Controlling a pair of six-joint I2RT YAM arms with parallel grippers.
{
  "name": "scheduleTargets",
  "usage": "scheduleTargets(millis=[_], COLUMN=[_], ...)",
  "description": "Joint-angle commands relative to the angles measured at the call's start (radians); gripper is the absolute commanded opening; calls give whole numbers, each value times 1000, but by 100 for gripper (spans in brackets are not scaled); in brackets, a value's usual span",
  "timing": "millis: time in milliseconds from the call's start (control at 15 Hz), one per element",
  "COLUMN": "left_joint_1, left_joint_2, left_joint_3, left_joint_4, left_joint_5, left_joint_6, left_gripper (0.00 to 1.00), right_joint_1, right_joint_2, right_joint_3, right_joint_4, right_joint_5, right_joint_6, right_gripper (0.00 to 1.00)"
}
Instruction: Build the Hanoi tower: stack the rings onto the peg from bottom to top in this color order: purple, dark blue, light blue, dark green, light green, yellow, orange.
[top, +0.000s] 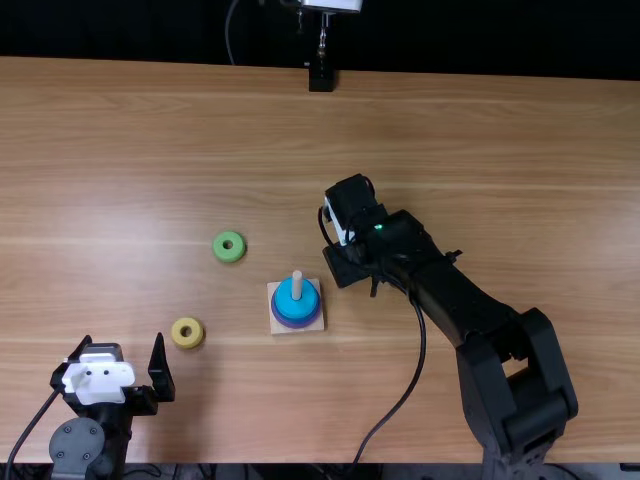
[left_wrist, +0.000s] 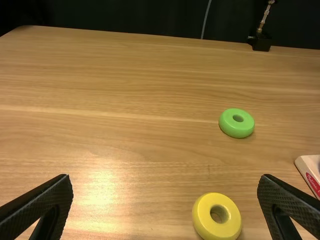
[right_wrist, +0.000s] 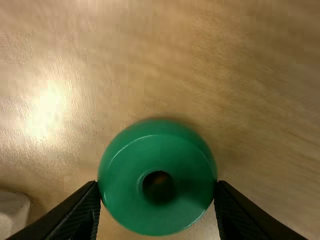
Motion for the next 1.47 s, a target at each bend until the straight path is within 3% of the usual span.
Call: scheduleTargets(millis=[0,467,533,600,667,1400], left_joint_1=[3,3,3,3,3,3], left_joint_2=[-12,-12,-12,-12,-12,-12], left_joint_3=[-105,-105,-105,-105,-105,-105], left_joint_4=[-83,-83,-83,-83,-83,-83], left_joint_5=[-6,-6,-6,-6,-6,-6], left_joint_6=[5,5,5,5,5,5], left_gripper=[100,100,100,100,100,100], right_joint_1=[7,13,13,12,9,9], right_joint_2=[-55,-183,-183,-183,-181,-60], right_joint_3=[3,61,60,58,58,60], right_joint_4=[-30,-142,-136,-136,-140,-125], right_joint_5=[3,3,10,16,18,12], right_joint_6=[0,4,5,5,7,7], right_gripper=[0,1,49,86,100,100])
